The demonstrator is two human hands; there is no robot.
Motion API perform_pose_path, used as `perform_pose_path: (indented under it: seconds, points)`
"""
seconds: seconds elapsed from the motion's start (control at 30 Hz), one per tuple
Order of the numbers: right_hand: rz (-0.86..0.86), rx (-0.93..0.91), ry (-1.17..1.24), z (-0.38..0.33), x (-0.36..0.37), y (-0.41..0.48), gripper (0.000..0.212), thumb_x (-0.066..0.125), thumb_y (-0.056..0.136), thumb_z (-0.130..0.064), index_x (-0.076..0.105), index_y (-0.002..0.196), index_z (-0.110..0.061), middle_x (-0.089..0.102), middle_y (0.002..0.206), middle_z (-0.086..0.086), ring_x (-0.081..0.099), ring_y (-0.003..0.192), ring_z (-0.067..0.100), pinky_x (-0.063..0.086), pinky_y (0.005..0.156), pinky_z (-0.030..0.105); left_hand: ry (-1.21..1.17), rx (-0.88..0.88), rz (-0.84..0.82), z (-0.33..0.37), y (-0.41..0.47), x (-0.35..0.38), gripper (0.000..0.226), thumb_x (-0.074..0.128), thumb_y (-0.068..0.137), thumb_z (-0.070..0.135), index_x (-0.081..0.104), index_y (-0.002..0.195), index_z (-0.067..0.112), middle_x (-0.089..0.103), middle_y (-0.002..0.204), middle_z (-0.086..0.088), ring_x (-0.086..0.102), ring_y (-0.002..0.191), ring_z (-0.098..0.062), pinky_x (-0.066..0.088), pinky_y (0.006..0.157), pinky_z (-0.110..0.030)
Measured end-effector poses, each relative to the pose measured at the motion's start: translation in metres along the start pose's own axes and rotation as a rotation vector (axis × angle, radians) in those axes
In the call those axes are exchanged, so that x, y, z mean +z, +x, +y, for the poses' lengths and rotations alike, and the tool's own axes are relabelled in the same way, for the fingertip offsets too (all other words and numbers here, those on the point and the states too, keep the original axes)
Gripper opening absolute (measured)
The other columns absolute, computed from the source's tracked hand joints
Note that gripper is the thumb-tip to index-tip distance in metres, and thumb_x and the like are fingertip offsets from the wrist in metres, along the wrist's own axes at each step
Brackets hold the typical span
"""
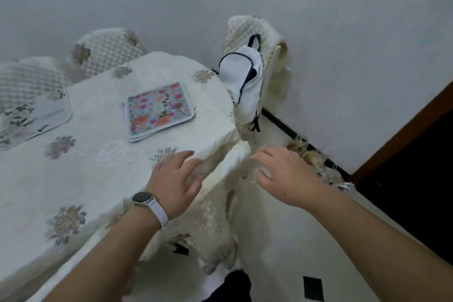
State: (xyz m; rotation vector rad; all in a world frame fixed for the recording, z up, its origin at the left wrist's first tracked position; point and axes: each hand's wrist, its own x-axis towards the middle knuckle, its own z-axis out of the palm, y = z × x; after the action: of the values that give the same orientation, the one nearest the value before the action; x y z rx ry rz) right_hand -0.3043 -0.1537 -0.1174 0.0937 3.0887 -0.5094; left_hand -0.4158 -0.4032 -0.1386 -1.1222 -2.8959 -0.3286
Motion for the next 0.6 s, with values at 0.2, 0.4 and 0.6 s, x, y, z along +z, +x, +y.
perform_pose_path:
  seconds: [0.2,0.4,0.6]
  points:
    - [-0.08,-0.055,-0.045,-0.008,0.012,0.097,0.034,0.044,0.092,-0.034,0.06,0.12,-0.022,0.059,0.12,-0.006,0.054,0.106,0.019,0.048,0.086,0.037,-0.073,-0.118,-0.033,-0.073,0.055,0.025,0.044,0.044,0.083,0.045,0.063,0.116,0.022,0.06,0.128,-0.008,0.057,0.111,-0.033,0.049,0.086,-0.049]
    - [-0.116,-0.097,-0.061,-0.016,0.014,0.186,0.05,0.032,0.088,-0.039,0.06,0.124,-0.019,0.059,0.123,-0.004,0.055,0.109,0.019,0.05,0.088,0.037,-0.098,-0.201,-0.028,-0.133,0.098,0.027,0.051,0.036,0.084,0.049,0.064,0.118,0.022,0.06,0.128,-0.007,0.056,0.114,-0.032,0.048,0.087,-0.048]
    - [-0.164,-0.198,-0.084,-0.034,0.026,0.25,0.038,0.047,0.095,-0.033,0.058,0.129,-0.02,0.056,0.13,-0.004,0.052,0.114,0.02,0.044,0.093,0.034,-0.092,-0.311,0.0,-0.18,0.107,0.025,0.054,0.035,0.084,0.051,0.061,0.123,0.022,0.057,0.132,-0.007,0.054,0.118,-0.031,0.045,0.092,-0.048]
